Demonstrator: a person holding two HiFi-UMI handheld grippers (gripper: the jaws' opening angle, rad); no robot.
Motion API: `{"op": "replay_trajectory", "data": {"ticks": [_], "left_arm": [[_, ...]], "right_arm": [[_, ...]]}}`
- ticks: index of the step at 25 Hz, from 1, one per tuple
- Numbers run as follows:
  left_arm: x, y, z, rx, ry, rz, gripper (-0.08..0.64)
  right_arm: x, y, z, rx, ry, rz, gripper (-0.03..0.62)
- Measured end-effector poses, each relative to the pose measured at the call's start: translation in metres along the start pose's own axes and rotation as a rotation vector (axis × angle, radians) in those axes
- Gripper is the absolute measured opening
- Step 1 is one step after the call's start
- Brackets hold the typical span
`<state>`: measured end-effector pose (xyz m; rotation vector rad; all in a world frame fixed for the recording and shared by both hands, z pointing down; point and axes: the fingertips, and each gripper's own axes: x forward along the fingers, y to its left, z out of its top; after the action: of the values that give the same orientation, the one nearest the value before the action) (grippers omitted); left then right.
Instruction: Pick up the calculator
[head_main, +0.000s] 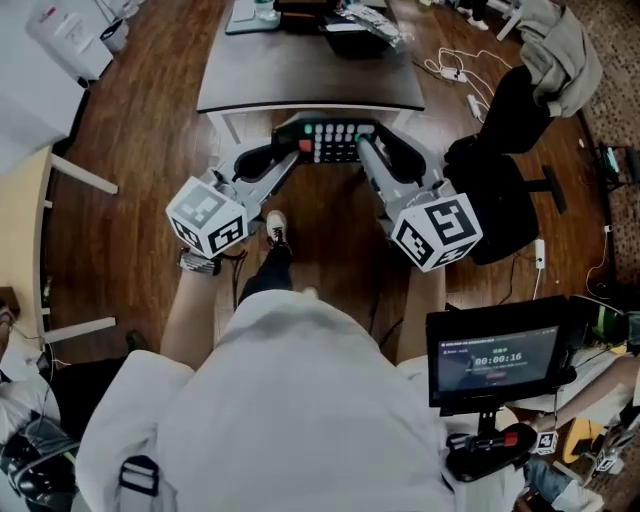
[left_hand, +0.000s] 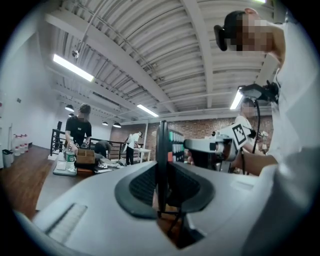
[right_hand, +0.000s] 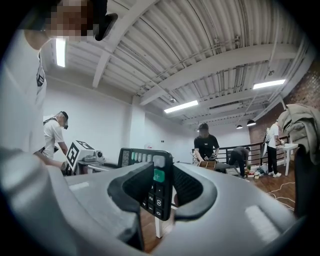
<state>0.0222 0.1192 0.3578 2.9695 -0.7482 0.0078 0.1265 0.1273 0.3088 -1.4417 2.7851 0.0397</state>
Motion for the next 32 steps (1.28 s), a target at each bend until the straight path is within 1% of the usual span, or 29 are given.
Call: {"op": "replay_trajectory", "data": {"ticks": [4,11,15,19,22,24,28,32], "left_arm": [[-0.007,-0.022,0.002,0.009,0.011,0.012,0.074],[-0.019,-0.026,0.013,0.048,0.000,0.009,0.074],[-0.033,-0.019,0.016,0.059,0.001,0.005,0.074],[-0.035,-0.007,0.022,0.089,0.011,-0.001,0.074],[-0.043,0.003,0.026,0.104,0.007,0.000,0.074],[-0.047,0.007,0.027,0.107,0.001,0.000,0.074],[-0.037,0.014,0.034,0.117,-0.012,-0.001,0.074],[-0.043,0.015,0.033,0.115,-0.018,-0.011,0.074]], "right_arm": [[-0.019,0.008,0.004,0.004,-0.010,0.003,0.110],[-0.021,0.019,0.016,-0.008,-0.026,0.006,0.110],[-0.011,0.032,0.021,-0.024,-0.023,-0.005,0.110],[-0.001,0.033,0.022,0.003,-0.034,-0.020,0.110],[0.008,0.041,0.024,-0.003,-0.037,-0.023,0.110],[0.014,0.044,0.025,-0.011,-0.032,-0.024,0.110],[0.020,0.034,0.032,-0.021,-0.030,-0.029,0.109],[0.021,0.041,0.033,-0.032,-0.024,-0.035,0.109]]}}
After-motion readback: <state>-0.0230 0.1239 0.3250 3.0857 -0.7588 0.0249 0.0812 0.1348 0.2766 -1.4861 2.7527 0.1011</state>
